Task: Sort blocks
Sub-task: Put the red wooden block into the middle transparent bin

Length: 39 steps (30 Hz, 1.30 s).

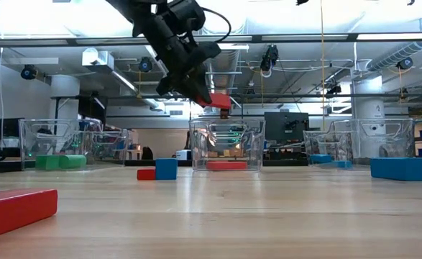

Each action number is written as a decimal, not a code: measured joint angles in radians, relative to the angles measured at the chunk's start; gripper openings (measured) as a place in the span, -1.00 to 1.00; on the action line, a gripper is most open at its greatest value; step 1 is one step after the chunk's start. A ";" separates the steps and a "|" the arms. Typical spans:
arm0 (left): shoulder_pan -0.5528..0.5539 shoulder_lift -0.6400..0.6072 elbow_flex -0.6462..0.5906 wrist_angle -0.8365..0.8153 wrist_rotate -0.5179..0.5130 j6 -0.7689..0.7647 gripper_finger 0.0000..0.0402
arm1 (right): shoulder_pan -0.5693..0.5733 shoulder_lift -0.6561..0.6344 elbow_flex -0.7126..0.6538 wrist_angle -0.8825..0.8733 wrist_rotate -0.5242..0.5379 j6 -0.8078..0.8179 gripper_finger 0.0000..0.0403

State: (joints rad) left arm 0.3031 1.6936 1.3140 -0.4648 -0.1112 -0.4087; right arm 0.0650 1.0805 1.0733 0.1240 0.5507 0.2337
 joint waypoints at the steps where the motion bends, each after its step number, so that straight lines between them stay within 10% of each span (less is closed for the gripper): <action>1: 0.000 0.000 0.000 0.001 0.000 0.000 -0.79 | 0.000 0.000 0.000 -0.001 0.000 0.000 -0.55; 39: 0.019 0.046 0.000 0.090 0.020 -0.039 -0.62 | 0.000 0.000 0.000 -0.018 0.001 -0.006 -0.50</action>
State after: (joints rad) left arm 0.3225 1.7397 1.3140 -0.3744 -0.0914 -0.4473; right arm 0.0650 1.0805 1.0733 0.1055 0.5518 0.2276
